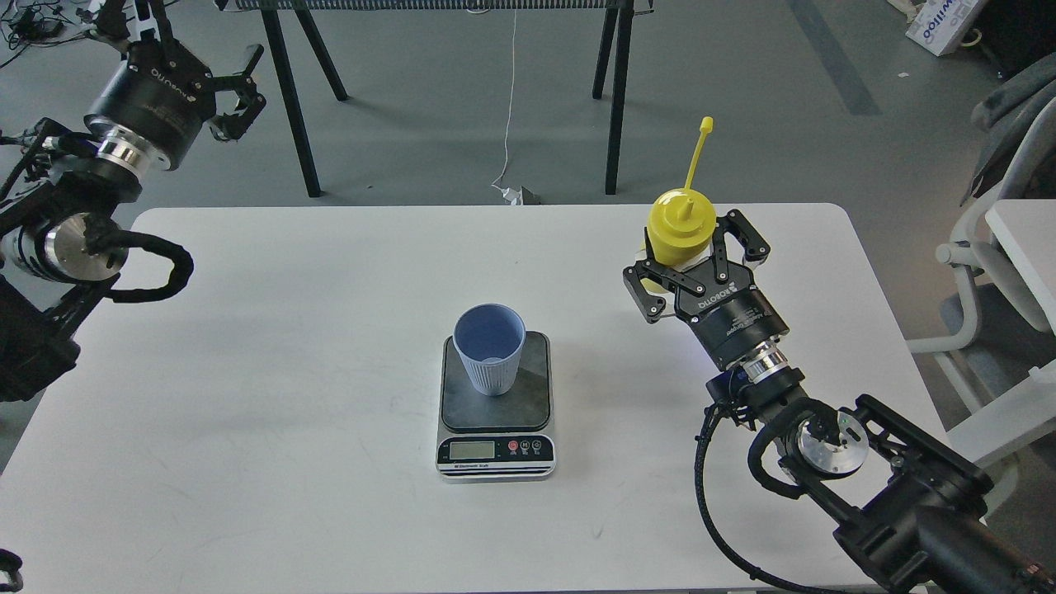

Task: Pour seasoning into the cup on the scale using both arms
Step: 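Lift the yellow bottle and tilt its nozzle down over the cup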

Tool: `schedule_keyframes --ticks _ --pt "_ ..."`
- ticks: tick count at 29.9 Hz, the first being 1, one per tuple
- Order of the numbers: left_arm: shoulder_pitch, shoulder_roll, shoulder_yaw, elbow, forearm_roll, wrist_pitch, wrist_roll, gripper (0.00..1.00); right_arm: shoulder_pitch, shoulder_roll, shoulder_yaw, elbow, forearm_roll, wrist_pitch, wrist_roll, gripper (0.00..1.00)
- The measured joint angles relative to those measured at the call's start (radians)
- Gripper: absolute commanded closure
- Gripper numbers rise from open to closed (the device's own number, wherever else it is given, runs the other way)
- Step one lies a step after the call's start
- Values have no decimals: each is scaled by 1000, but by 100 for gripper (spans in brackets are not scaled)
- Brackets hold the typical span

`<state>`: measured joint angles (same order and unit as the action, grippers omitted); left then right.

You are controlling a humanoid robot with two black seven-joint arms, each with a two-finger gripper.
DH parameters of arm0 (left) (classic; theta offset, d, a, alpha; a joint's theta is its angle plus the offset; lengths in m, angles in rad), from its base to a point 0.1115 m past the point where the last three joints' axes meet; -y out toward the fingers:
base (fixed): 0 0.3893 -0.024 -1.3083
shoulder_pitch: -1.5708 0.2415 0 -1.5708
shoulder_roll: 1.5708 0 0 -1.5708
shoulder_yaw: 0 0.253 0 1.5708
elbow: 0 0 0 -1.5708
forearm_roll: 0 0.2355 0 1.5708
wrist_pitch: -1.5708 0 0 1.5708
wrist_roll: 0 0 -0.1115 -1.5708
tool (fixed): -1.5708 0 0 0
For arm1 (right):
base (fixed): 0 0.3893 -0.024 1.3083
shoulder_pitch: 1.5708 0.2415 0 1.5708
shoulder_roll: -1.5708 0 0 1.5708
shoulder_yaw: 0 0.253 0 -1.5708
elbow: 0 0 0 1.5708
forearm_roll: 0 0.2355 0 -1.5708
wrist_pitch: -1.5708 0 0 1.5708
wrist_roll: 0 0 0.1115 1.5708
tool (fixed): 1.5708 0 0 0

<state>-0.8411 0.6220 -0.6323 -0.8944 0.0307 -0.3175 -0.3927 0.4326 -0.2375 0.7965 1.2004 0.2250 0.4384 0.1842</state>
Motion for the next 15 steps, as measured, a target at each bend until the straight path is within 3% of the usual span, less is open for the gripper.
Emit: schedule_keyframes --ticks 15 --pt "2 2 -3 0 -2 -2 -5 0 168 28 -55 -86 -403 -242 -11 61"
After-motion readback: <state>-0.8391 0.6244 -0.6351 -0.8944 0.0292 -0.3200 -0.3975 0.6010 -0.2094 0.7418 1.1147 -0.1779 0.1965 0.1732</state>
